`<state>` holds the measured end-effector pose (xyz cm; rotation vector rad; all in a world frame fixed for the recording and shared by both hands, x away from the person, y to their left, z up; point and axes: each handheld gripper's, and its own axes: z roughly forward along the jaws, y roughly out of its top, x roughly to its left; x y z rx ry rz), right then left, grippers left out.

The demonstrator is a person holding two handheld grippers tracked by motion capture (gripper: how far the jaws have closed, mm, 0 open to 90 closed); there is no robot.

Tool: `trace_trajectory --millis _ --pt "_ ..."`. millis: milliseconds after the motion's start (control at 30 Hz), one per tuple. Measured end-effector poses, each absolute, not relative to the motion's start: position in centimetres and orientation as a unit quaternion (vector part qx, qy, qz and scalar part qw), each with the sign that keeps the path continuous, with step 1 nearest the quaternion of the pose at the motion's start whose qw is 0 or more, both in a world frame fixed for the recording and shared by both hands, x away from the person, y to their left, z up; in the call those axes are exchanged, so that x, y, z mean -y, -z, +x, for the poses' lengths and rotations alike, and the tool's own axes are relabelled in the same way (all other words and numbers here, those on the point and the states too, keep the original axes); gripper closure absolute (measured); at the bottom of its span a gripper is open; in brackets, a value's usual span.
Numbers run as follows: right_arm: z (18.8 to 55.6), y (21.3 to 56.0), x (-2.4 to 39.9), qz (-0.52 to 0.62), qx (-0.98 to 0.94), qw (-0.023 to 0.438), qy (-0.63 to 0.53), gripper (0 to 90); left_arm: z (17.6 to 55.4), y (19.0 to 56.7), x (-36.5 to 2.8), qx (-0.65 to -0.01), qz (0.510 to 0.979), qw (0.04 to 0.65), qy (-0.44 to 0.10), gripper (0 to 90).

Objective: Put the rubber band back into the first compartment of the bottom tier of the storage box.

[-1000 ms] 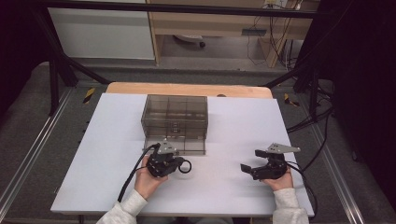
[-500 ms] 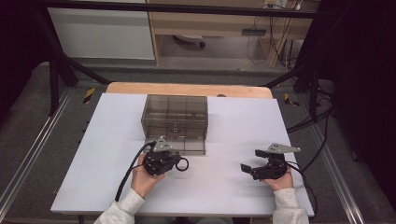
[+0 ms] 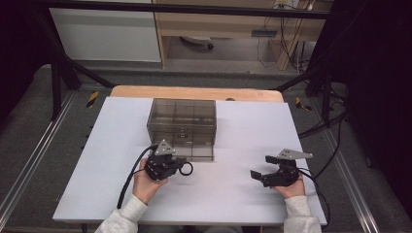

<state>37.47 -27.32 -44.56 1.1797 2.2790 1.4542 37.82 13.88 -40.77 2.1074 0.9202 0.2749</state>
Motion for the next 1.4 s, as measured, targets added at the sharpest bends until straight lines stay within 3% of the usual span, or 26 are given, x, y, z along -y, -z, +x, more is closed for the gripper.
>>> trace_trajectory --millis 1400 --pt "37.5 44.6 27.3 0.400 -0.769 0.095 -0.490 0.4 39.5 39.4 -17.6 -0.398 0.817 0.392 -0.141 87.4"
